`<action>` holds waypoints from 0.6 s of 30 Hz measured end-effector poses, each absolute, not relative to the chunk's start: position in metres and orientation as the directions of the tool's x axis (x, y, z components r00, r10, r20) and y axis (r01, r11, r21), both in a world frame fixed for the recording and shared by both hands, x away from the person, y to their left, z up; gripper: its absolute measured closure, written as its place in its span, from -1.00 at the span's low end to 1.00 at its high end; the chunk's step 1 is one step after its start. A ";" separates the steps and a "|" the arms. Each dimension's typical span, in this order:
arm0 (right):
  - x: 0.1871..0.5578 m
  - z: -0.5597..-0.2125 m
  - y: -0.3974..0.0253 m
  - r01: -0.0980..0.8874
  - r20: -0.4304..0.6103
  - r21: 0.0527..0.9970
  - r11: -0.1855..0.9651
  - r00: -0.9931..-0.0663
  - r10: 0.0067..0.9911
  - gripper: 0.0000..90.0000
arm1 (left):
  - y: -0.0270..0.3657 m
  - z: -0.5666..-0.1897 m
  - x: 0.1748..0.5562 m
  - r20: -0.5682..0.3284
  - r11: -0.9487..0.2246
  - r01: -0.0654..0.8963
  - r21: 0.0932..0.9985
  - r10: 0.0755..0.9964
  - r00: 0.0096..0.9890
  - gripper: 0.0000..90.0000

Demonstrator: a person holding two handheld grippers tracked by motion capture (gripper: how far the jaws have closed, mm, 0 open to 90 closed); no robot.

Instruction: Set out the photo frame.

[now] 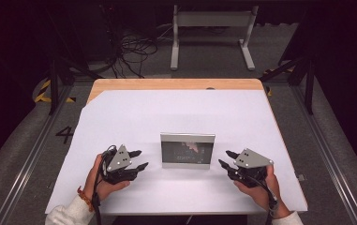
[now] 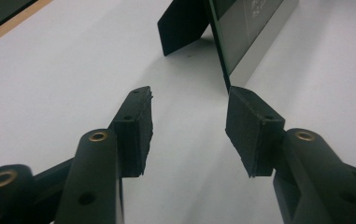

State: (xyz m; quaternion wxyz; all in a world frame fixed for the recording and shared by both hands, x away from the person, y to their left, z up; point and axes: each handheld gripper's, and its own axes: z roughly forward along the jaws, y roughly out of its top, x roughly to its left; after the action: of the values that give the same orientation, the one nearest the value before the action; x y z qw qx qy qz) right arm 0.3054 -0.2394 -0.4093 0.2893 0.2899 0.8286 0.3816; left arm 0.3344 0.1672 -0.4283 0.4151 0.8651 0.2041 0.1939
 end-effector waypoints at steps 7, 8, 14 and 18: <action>0.302 -0.410 -0.243 0.250 -0.274 0.794 0.554 -0.667 0.693 0.26 | 0.173 -0.429 0.331 0.188 -0.582 0.195 0.789 0.531 0.826 -0.01; 0.302 -0.410 -0.244 0.252 -0.271 0.794 0.553 -0.667 0.693 0.25 | 0.173 -0.430 0.330 0.187 -0.583 0.197 0.788 0.531 0.826 -0.02; 0.296 -0.414 -0.250 0.253 -0.281 0.781 0.571 -0.673 0.684 0.12 | 0.172 -0.431 0.327 0.208 -0.604 0.191 0.774 0.527 0.824 -0.20; 0.293 -0.415 -0.255 0.251 -0.284 0.782 0.570 -0.670 0.685 0.07 | 0.174 -0.432 0.324 0.212 -0.603 0.197 0.773 0.539 0.815 -0.33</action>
State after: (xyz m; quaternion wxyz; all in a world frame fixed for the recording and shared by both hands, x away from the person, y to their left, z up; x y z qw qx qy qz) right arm 0.2932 -0.2545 -0.4146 0.2938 0.2802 0.8360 0.3692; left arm 0.3240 0.1740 -0.4319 0.3921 0.8682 0.2121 0.2182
